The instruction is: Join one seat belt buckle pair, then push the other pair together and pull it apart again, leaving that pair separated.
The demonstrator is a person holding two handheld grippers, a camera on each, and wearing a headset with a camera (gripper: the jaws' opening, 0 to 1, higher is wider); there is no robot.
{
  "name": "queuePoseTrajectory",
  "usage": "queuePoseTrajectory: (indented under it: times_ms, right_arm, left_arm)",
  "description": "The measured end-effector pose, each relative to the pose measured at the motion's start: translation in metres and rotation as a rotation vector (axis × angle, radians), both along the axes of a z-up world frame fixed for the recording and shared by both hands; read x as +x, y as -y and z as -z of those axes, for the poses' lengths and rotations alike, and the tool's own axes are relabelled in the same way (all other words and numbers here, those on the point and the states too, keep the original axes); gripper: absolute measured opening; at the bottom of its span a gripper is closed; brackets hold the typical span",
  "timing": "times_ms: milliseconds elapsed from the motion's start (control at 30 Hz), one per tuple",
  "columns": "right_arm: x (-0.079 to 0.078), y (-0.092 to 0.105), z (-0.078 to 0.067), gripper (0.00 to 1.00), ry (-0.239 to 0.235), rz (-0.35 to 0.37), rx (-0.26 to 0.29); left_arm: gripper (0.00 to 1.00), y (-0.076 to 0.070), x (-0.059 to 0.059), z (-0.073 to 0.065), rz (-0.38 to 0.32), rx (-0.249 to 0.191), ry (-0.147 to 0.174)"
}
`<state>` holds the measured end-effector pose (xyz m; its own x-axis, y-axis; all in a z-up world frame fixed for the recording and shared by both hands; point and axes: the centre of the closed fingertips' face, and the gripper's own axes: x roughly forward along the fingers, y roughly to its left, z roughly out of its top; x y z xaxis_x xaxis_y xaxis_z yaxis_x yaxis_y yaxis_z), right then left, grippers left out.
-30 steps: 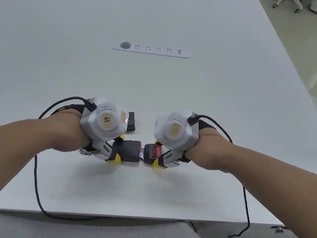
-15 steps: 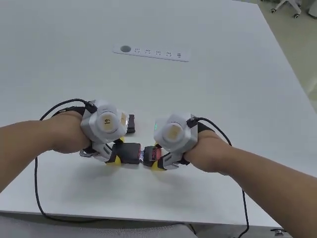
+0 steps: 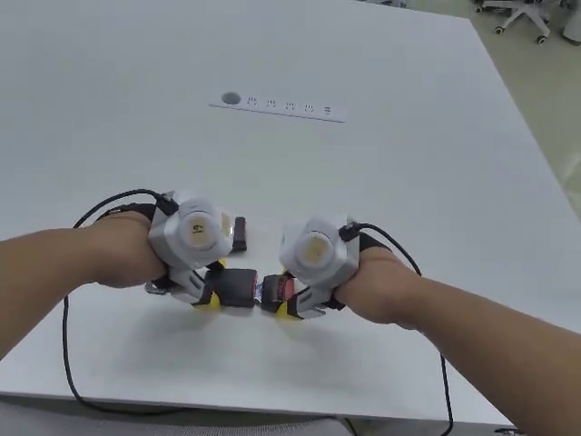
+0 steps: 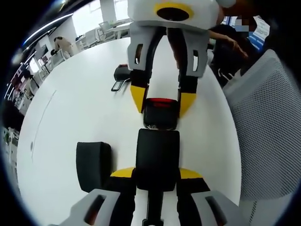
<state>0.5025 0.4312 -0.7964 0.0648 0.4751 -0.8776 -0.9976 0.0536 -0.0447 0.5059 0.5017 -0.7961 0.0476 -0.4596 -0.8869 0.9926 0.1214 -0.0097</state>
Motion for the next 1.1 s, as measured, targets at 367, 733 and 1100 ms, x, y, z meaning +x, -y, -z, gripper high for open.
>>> queuePoseTrajectory:
  times_ms: [367,733,1100]
  right_arm:
    - [-0.001,0.000,-0.002,0.34,0.014,0.008,-0.006]
    - [-0.002,0.000,-0.024,0.38,0.017,0.045,0.051]
    - [0.016,0.024,-0.045,0.35,0.044,0.086,0.083]
  left_arm:
    - [0.35,-0.001,-0.002,0.001,-0.015,0.006,0.015]
    - [0.41,0.006,-0.002,-0.030,-0.023,-0.069,0.039]
    - [0.42,0.004,0.028,-0.048,-0.065,-0.130,0.086]
